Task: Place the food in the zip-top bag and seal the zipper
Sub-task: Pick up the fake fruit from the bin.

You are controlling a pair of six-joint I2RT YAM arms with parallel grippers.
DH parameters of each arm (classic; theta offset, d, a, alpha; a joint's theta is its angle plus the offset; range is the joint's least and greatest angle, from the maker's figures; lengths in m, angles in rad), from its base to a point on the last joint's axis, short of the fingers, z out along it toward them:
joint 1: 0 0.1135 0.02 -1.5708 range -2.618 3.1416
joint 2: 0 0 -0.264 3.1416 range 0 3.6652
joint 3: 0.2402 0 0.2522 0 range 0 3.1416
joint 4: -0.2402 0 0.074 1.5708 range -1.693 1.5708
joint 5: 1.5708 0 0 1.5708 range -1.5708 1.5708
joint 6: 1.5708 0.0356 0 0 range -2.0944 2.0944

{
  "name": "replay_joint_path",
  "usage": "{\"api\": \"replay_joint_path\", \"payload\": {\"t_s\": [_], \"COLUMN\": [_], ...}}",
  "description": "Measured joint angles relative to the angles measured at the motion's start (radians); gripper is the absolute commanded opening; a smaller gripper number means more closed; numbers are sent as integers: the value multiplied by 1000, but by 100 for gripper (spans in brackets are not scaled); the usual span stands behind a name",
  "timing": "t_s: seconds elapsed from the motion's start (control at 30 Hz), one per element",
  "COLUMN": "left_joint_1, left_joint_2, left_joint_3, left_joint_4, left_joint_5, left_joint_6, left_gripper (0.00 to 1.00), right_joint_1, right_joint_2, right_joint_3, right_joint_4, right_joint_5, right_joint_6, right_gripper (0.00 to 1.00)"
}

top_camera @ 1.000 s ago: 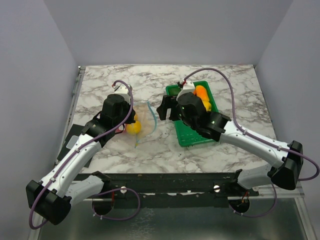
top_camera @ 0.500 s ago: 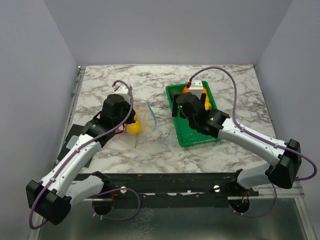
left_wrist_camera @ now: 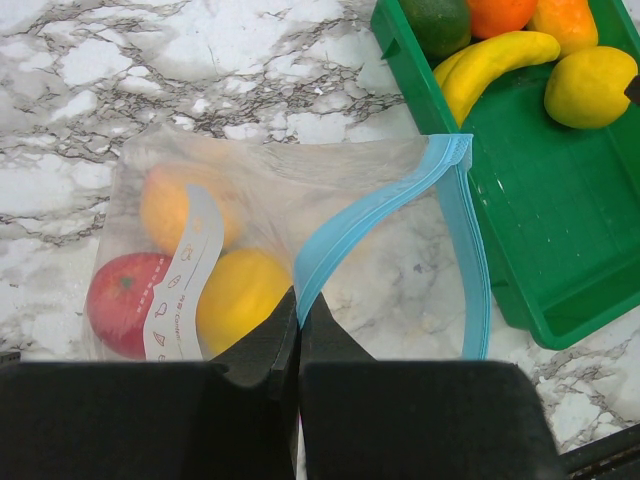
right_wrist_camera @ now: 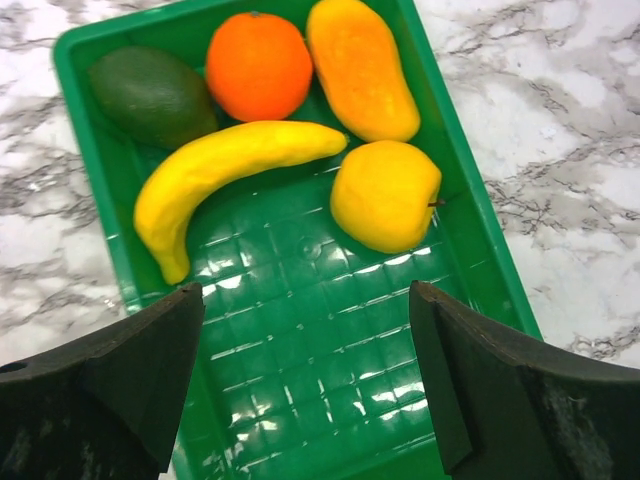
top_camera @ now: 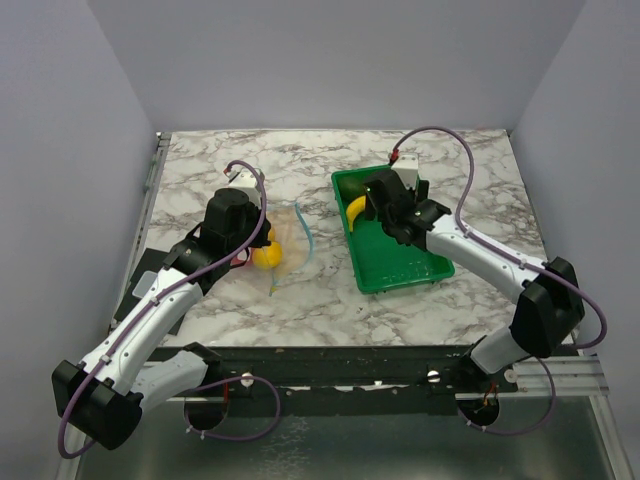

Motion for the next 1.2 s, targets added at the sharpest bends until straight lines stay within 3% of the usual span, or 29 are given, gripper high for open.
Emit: {"api": "replay_joint_path", "payload": {"t_s": [0.73,1.0,1.2], "left_joint_1": [0,0,0], "left_joint_2": [0,0,0], "left_joint_3": [0,0,0], "left_joint_4": [0,0,0], "left_joint_5": [0,0,0], "left_joint_6": [0,4,6], "left_gripper": [0,0,0], "right_joint_1": [-195,-219,-224], "right_joint_2": [271,339,356], "right_joint_3": [42,73,82], "right_joint_4": [-6,5,14], "right_joint_5": [-17,-48,-60], "right_joint_6": [5,0,-8], "right_gripper": [90,81,65]}}
